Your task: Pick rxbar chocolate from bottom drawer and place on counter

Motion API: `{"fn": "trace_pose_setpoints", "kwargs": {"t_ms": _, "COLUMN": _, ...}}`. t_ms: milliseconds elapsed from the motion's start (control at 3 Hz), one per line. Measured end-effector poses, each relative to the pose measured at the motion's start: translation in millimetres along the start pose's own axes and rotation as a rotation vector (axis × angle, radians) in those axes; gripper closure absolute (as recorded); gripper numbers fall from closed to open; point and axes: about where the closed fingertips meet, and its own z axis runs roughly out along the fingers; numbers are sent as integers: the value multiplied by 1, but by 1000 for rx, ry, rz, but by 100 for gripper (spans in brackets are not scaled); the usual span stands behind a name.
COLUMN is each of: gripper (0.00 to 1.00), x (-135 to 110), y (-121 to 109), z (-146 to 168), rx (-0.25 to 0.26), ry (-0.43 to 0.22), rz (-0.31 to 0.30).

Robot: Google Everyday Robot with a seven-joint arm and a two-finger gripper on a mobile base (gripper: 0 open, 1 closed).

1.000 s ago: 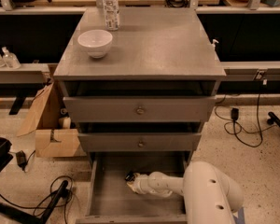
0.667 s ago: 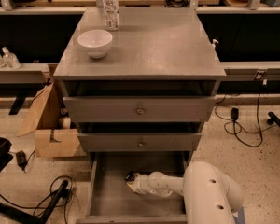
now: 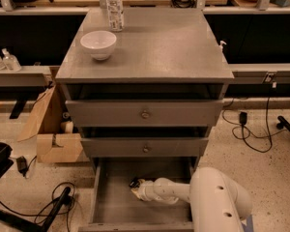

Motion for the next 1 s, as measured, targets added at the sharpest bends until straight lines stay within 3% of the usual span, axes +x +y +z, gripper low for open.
{"fn": "trace_pose_setpoints", "kwargs": {"t_ms": 333, "gripper": 19, "x": 0, "y": 0, "z": 0, "rx": 0, "ry": 0, "rz": 0}}
{"fn": "trace_pose_setpoints", "kwargs": {"t_ms": 667, "gripper": 0, "x": 0, "y": 0, "z": 0, "rx": 0, "ry": 0, "rz": 0}}
{"fn": "trace_pose_setpoints", "kwargs": {"t_ms": 1000, "gripper": 0, "x": -2, "y": 3, "z": -4, "rx": 16, "ry": 22, "rz": -13}}
